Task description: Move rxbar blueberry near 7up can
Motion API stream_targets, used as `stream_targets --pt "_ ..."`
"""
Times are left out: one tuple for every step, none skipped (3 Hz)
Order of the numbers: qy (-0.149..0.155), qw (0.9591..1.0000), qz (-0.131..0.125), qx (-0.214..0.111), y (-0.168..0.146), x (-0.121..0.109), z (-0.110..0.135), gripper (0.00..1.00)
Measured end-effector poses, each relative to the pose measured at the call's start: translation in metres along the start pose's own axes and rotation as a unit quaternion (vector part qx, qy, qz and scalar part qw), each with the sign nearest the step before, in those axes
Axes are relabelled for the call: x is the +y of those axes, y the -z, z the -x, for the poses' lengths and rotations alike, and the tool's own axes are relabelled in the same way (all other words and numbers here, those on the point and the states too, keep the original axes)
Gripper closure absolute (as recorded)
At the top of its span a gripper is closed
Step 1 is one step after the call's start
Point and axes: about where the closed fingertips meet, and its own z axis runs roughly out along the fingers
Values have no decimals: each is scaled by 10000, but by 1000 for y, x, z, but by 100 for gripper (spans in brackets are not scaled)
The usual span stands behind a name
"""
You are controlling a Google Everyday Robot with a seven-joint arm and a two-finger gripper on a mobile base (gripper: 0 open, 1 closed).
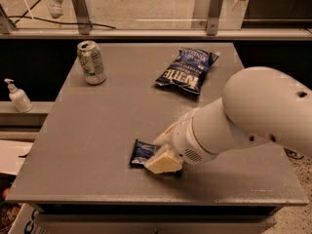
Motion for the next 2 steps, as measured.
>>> stream_targets --pt "-78 10000 11 -41 6 -2 -1 87" --pt "-75 9998 -41 -181 19 -6 10 100"
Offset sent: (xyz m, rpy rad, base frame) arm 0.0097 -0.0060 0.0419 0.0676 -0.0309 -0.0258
